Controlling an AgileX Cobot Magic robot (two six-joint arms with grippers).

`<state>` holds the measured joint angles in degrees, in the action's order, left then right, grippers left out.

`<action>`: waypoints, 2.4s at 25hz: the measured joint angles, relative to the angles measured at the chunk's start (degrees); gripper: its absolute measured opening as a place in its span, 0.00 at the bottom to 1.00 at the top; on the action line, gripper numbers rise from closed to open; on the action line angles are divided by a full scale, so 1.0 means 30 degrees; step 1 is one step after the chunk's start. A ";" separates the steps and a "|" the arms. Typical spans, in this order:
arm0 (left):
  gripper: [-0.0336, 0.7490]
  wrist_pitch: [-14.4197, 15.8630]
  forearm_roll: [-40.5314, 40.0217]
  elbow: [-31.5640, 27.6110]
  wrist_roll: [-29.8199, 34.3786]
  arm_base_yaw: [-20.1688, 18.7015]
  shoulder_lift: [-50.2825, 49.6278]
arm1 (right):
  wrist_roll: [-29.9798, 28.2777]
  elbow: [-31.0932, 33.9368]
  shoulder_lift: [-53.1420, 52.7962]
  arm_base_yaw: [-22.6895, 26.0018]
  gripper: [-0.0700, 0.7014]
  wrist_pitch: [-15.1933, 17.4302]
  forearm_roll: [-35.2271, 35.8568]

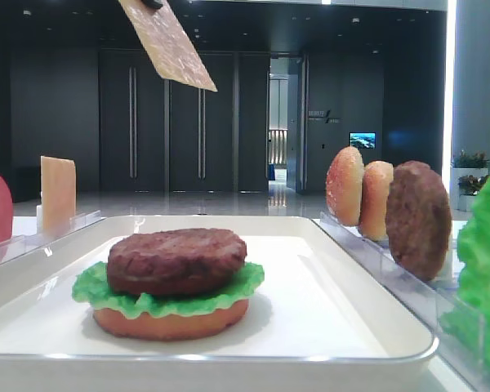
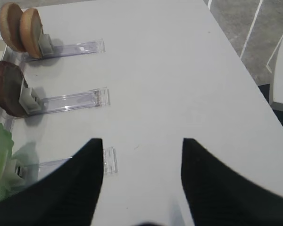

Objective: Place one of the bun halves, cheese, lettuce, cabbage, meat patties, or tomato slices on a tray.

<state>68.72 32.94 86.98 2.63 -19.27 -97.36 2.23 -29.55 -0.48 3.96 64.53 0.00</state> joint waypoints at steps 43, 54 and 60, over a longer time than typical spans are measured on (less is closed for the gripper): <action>0.09 -0.9154 1.3230 -1.3977 1.2759 -0.1343 0.1399 | 0.0024 0.0000 0.0000 0.0000 0.56 0.0000 0.0000; 0.09 -0.9316 1.2414 -1.3977 1.2759 -0.1343 0.0950 | 0.0041 0.0000 0.0000 0.0000 0.56 0.0000 0.0000; 0.09 -0.9726 1.2125 -1.3977 1.2759 -0.1343 0.0950 | 0.0041 0.0000 0.0000 0.0000 0.56 0.0000 0.0000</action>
<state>39.54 69.32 45.05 40.91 -23.30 -94.51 2.35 -29.55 -0.48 3.96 64.53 0.00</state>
